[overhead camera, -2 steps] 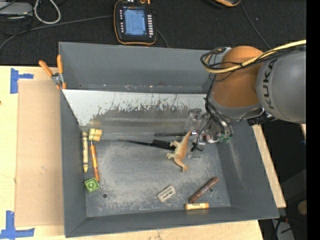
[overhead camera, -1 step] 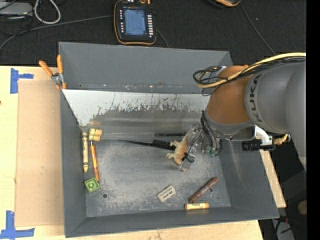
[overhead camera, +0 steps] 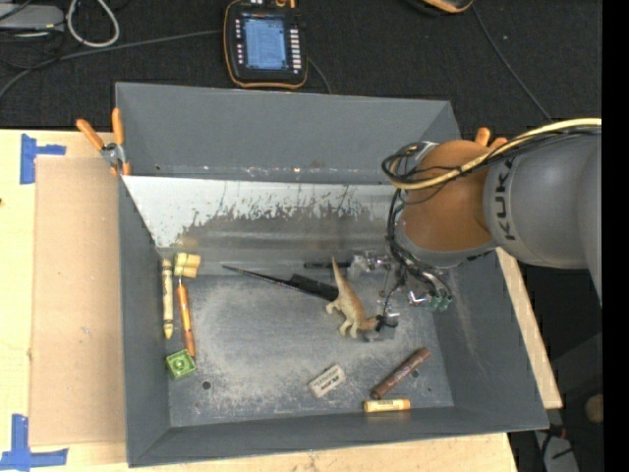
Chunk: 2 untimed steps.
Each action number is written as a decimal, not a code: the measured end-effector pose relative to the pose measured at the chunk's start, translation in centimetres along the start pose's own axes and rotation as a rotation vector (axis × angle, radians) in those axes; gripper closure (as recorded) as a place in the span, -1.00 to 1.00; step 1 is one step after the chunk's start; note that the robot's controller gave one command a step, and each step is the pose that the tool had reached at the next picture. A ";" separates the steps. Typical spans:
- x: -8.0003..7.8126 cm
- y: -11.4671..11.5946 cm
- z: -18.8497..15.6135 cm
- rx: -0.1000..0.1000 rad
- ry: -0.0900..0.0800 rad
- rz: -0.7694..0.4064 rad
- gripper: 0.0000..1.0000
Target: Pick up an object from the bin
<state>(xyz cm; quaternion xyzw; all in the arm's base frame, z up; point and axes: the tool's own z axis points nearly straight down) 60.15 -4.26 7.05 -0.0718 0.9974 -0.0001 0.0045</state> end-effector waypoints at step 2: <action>1.3 1.2 0.1 0.001 0.023 0.640 1.00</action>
Offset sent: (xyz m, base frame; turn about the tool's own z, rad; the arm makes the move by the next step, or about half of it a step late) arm 0.0000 0.0000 0.0000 0.0000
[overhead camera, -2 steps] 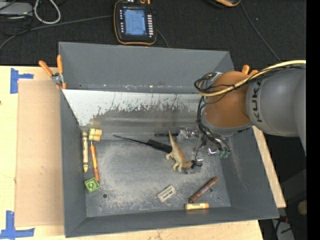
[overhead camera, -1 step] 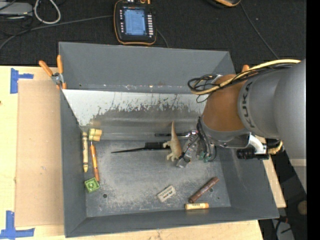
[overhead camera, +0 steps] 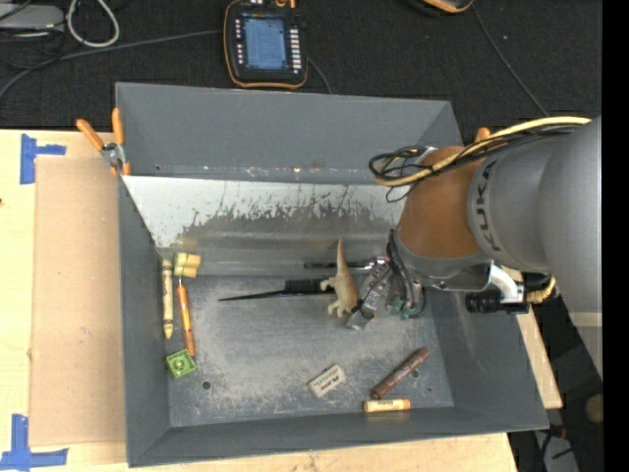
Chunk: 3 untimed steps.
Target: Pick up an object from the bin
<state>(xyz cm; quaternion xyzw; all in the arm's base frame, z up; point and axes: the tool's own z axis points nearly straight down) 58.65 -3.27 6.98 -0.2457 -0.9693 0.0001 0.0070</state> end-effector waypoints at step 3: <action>0.1 0.0 -7.2 -0.001 -0.001 -0.003 1.00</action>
Offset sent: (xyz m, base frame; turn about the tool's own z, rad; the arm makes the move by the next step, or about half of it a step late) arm -0.0007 0.0002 0.0960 -0.0007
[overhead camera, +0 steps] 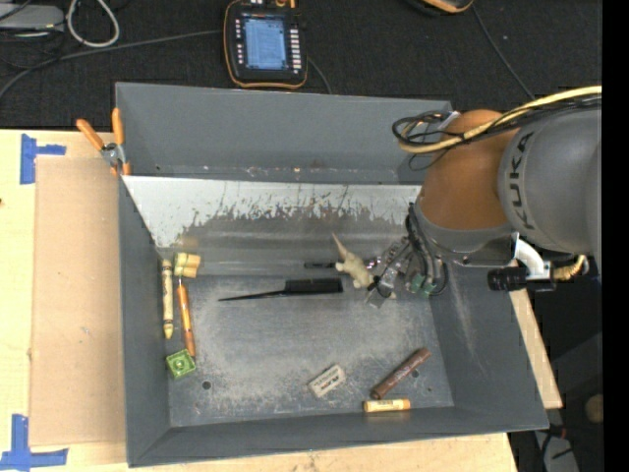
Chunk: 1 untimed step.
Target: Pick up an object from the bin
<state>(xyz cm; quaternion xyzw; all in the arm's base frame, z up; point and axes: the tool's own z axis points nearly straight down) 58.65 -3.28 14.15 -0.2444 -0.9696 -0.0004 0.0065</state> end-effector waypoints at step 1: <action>0.1 0.0 -1.4 0.001 0.004 -0.001 1.00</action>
Offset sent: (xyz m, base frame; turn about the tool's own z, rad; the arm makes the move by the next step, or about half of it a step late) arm -0.0007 -0.0001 0.0577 -0.0012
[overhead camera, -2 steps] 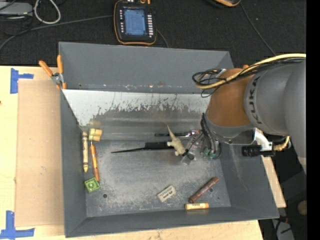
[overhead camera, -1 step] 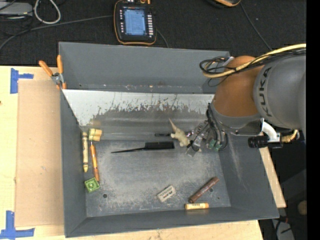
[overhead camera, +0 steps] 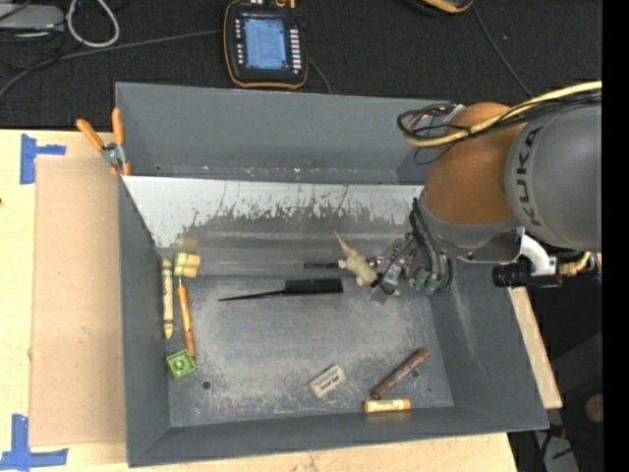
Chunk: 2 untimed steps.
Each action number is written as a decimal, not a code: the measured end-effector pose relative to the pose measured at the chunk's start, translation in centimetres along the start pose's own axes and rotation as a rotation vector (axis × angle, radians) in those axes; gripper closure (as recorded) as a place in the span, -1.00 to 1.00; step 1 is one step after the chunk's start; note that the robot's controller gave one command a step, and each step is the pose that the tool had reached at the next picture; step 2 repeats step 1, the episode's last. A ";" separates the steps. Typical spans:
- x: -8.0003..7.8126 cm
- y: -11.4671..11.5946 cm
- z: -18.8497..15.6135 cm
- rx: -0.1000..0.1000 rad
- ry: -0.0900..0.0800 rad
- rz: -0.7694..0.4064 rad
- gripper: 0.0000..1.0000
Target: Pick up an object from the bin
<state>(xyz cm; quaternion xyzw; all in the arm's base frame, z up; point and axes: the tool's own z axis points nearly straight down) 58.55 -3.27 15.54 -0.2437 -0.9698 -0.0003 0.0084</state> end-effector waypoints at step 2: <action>0.1 0.0 -1.9 0.001 0.003 -0.002 1.00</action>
Offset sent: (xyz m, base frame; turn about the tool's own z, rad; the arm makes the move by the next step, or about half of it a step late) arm -0.0007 -0.0001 0.0324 -0.0013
